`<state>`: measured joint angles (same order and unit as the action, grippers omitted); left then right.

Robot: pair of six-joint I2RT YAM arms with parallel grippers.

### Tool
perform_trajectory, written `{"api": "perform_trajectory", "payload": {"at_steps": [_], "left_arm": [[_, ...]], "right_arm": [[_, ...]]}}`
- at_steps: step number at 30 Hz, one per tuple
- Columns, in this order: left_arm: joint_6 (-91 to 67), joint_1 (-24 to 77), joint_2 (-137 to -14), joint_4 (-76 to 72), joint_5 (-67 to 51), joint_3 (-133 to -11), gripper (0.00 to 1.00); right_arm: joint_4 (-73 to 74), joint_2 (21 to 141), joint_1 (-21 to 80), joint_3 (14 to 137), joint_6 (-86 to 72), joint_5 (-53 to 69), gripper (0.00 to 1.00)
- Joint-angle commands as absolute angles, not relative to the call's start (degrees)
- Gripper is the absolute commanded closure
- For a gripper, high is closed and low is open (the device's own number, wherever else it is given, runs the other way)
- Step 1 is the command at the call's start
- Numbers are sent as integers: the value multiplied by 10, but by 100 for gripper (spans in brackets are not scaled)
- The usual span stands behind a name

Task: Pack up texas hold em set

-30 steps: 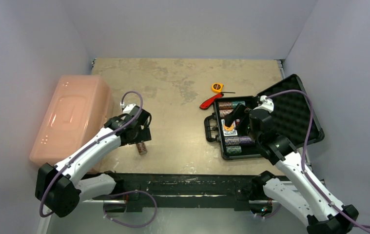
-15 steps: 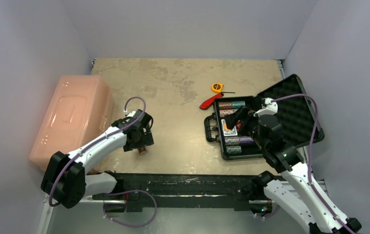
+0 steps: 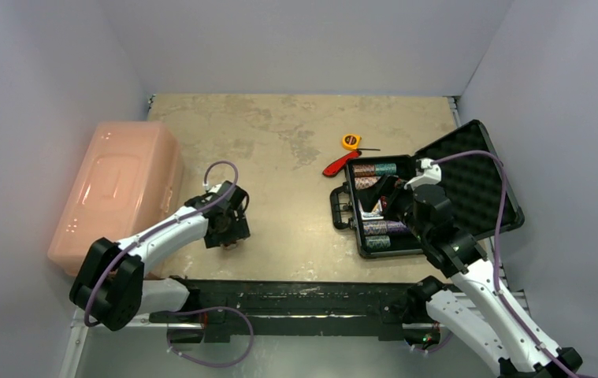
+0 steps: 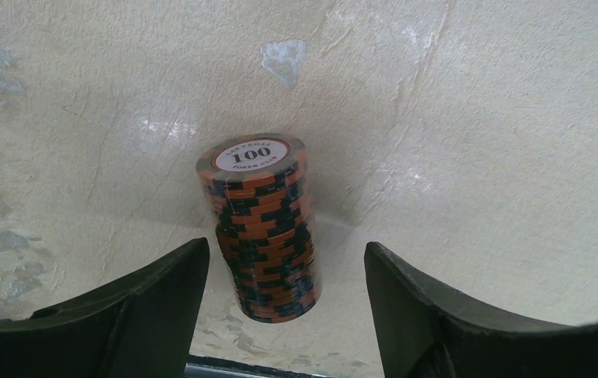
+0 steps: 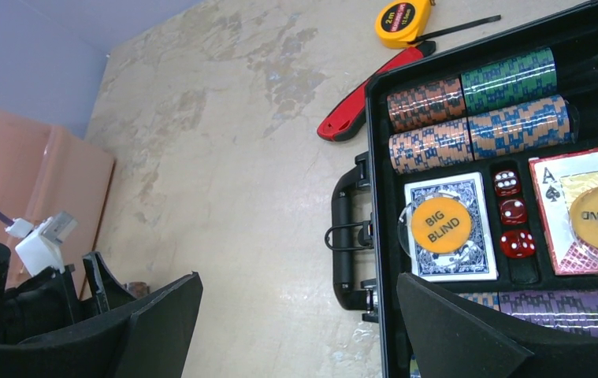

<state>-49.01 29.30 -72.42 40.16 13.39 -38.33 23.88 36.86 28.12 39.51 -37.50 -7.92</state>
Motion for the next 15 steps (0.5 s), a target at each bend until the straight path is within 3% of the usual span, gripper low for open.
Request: {"api": "perform_trajectory", "payload": {"at_steps": [1,8,15], "left_arm": [[-498,289,-731,378,133,-381,29],[-503,288,-739,382,141,-379,35],[-506,288,-737,381,142,-375,50]], "right_arm": [[219,368,283,391,-368,-74,1],[218,377,283,389,-369,-71,1],[215,384,283,388,-369,-65,1]]}}
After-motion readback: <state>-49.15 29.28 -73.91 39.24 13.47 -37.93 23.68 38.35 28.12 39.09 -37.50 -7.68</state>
